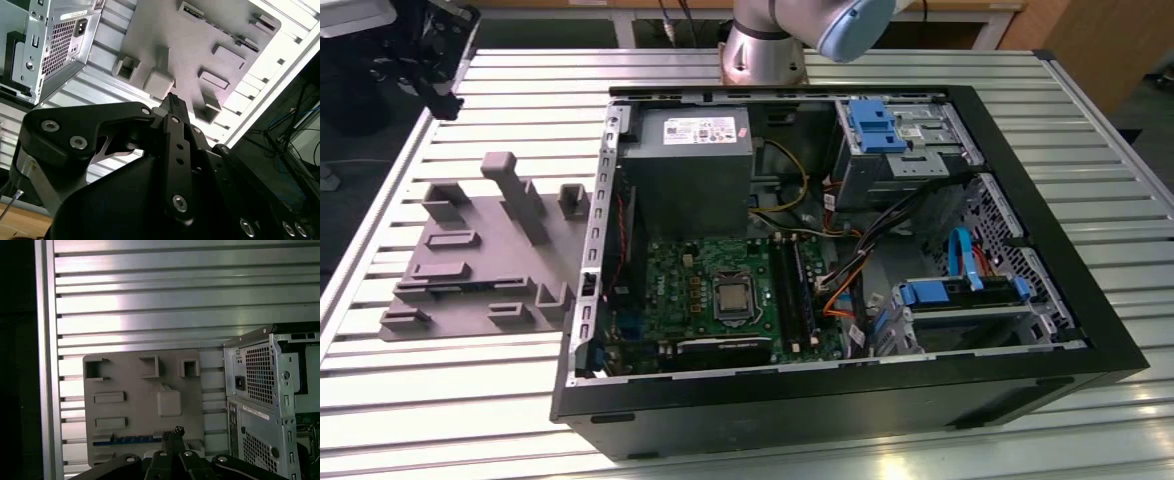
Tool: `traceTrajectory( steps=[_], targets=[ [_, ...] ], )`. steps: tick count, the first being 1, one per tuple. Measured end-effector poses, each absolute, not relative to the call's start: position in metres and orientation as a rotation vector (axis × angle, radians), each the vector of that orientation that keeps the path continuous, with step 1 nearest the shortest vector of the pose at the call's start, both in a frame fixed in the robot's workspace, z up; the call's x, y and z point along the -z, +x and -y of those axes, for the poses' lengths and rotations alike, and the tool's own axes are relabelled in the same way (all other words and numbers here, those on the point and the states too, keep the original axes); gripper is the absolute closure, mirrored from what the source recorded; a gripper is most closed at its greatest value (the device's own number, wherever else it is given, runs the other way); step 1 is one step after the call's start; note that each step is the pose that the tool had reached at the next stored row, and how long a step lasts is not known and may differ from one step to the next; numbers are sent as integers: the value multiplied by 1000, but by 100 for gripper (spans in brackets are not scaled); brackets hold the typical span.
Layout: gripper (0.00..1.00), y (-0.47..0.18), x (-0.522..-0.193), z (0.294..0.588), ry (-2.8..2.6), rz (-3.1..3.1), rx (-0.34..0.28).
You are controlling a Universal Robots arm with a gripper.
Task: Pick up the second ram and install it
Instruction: 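Reach for the second ram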
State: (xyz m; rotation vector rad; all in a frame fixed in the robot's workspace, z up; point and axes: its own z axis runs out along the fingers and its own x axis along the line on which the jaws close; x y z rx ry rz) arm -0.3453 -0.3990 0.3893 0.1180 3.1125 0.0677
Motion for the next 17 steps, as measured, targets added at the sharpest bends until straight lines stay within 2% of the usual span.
traceTrajectory(
  steps=[4, 17],
  targets=[
    [89, -369, -389, 399, 118, -3112, -68],
    [89, -375, -389, 399, 118, -3112, -68]
  ],
)
